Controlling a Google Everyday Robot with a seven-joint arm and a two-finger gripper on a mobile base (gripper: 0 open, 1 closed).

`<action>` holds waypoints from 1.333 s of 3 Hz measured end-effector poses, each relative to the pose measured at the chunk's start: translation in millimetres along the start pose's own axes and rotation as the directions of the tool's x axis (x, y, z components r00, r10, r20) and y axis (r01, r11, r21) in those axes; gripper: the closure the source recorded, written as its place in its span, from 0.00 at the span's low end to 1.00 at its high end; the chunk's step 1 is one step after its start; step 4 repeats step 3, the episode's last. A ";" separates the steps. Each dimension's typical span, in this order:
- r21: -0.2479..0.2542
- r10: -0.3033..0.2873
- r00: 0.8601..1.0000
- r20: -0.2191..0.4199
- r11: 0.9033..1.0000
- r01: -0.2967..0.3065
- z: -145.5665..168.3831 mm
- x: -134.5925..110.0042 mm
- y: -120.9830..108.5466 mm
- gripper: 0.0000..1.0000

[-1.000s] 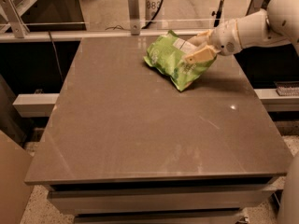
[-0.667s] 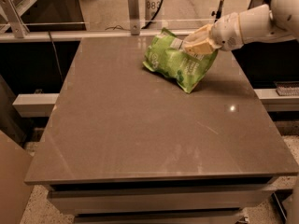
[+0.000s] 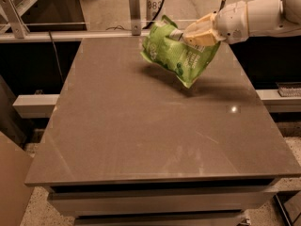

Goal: Pick green rice chip bag

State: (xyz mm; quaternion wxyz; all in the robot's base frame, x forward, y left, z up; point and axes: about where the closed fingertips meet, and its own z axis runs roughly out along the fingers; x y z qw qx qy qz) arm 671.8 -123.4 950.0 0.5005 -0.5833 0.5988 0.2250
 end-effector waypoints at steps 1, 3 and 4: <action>0.067 -0.094 0.995 0.035 0.994 0.091 -22.6 -36.6 -7.3 1.00; 0.161 -0.261 0.964 0.048 0.955 0.250 -50.5 -86.3 -16.8 1.00; 0.161 -0.261 0.964 0.048 0.955 0.250 -50.5 -86.3 -16.8 1.00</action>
Offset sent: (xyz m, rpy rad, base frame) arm -0.0341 -0.0184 0.1721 -0.0061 -0.5304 -0.0314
